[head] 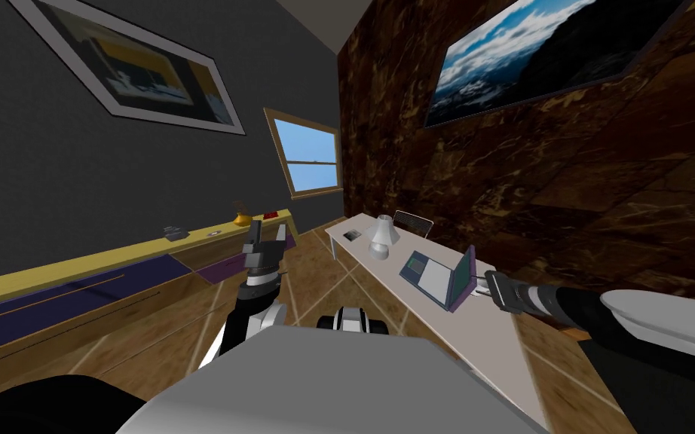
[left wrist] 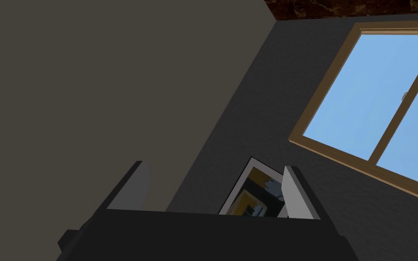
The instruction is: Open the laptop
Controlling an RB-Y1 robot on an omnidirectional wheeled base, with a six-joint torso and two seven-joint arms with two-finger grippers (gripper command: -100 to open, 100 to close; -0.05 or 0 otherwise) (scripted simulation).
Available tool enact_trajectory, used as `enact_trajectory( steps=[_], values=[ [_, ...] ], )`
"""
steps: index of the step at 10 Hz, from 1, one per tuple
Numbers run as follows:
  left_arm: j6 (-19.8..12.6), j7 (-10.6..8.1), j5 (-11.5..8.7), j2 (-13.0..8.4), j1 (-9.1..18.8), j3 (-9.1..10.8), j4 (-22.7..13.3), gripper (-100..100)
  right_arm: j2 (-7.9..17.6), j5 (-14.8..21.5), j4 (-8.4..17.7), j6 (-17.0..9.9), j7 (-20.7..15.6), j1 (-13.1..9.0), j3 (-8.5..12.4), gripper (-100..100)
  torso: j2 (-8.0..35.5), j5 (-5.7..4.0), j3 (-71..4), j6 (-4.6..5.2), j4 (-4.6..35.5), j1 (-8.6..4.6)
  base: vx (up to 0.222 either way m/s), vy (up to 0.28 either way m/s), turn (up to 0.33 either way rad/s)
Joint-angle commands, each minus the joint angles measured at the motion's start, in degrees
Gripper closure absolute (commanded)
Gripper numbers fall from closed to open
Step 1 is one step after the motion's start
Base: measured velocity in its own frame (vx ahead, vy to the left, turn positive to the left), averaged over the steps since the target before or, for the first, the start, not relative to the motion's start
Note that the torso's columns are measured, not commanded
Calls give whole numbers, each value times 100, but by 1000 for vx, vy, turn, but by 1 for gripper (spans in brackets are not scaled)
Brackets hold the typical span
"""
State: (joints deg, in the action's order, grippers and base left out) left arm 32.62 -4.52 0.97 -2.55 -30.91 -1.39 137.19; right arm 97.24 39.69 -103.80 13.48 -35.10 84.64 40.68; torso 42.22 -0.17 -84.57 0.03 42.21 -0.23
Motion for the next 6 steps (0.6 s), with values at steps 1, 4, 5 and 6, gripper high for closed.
enact_trajectory(
  steps=[1, 4, 5, 6],
  values=[
    [0, 0, 0, 0, 0, 0, 0, 0, 424, 17, 308, 129, 125, 406, 383, 100, -2, -6, 0, -11, -2, -3, 53, 109, -127],
    [0, 0, 0, 0, 0, 0, 0, 0, 808, 25, 512, 218, 189, 835, 722, 100, -27, -3, -15, -16, -9, 14, 62, 88, -74],
    [0, 0, 0, 0, 0, 0, 0, 0, 998, 33, 717, 306, 254, 1023, 956, 100, -22, -12, -11, -22, -13, 9, 54, 107, -98],
    [0, 0, 0, 0, 0, 0, 0, 0, 1097, 33, 717, 306, 254, 1147, 1010, 100, -22, -12, -10, -19, -12, 12, 50, 94, -48]
  ],
)
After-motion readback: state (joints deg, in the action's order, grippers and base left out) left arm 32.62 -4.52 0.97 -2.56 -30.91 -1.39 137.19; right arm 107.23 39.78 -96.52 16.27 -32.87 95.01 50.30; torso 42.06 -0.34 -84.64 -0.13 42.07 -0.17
